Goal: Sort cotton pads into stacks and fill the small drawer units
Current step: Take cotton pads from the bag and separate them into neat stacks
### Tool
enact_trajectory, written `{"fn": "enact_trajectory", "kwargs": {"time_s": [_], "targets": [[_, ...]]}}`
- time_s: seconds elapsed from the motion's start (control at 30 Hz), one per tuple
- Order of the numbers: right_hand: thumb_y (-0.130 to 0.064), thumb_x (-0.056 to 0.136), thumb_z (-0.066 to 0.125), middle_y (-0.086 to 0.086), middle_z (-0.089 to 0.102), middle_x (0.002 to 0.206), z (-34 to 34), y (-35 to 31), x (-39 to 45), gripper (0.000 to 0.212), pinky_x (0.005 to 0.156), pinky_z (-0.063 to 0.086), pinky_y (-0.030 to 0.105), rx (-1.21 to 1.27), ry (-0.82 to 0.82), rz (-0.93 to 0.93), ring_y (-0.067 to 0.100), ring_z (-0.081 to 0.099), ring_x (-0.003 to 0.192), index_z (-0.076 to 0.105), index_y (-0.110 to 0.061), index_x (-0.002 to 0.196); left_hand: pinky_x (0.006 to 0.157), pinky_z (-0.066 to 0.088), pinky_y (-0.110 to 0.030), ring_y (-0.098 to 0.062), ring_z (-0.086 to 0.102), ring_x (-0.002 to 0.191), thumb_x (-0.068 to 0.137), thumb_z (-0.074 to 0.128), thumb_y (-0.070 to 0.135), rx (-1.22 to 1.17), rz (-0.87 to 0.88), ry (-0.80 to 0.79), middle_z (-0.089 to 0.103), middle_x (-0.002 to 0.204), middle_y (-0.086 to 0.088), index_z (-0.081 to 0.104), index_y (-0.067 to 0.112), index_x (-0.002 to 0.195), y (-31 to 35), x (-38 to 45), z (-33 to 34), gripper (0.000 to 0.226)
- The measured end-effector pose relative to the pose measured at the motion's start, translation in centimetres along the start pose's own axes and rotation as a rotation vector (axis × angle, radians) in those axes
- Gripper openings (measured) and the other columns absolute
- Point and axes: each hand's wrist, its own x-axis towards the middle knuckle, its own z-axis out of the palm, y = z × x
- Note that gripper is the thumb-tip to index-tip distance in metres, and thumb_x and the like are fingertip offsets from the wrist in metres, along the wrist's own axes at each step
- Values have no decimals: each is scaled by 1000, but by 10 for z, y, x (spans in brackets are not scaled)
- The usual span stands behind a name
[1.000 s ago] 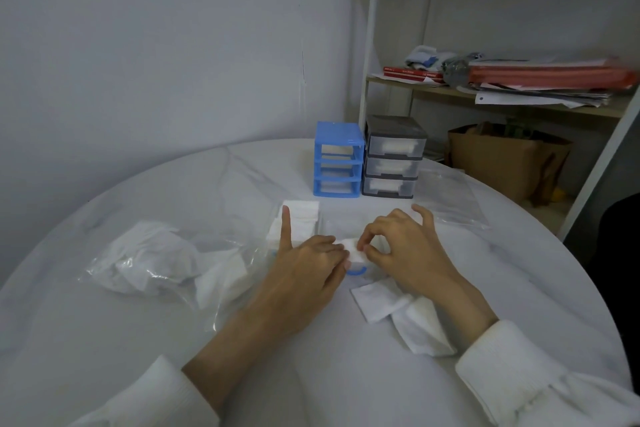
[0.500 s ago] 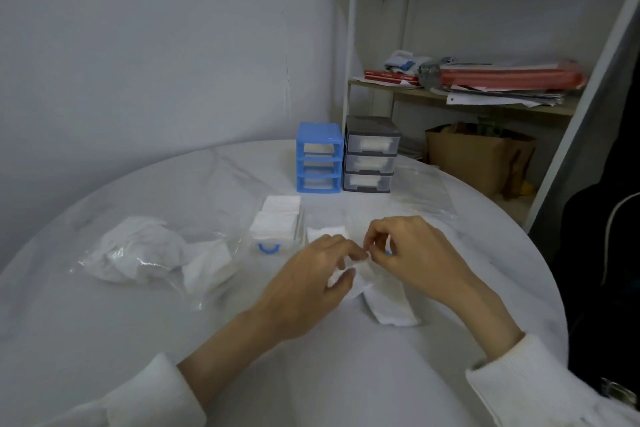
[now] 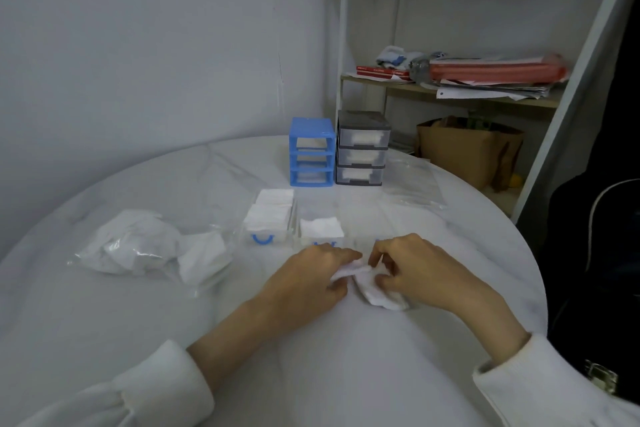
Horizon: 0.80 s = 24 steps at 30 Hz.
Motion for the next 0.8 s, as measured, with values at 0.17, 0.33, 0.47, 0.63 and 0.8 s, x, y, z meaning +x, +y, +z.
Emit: {"fn": "enact_trajectory", "kwargs": {"time_s": [0.17,0.33,0.47,0.63,0.8], "targets": [[-18,88,59,-4,59,94,-11,6,3,8,69,44,21,155,-23,-23,6,52,77,60,-26,90,77,46,-26,-21,61,91,88,50,10,-19,-20,148,69,101,-2,64,19,112,3,-2,-8,29],[-13,85,66,-4,62,87,-32,6,10,13,64,47,17,444,122,-68,9,58,71,57,-21,88,64,41,-14,-6,57,71,89,59,9,-206,-120,400,67,80,8,68,16,93,1,0,-28,12],[-2,81,67,-2,61,82,-37,0,23,14,61,51,18,785,139,-57,12,65,63,56,-9,86,60,39,-6,5,56,63,86,63,5,-368,-216,518,66,72,14,70,14,86,-8,-6,-38,11],[-4,82,65,-3,64,77,-26,-14,46,10,60,52,20,997,121,-76,14,66,62,58,-10,84,65,53,-20,-6,67,70,85,65,5,-747,-417,537,72,74,5,70,15,84,-19,-6,-43,11],[-2,80,64,-7,63,61,-22,-30,68,9,55,49,16,1197,215,-137,5,60,59,58,-9,78,68,55,-19,-10,69,77,88,61,8,-1101,-570,495,74,85,-7,70,6,93,-23,-8,-47,11]]}}
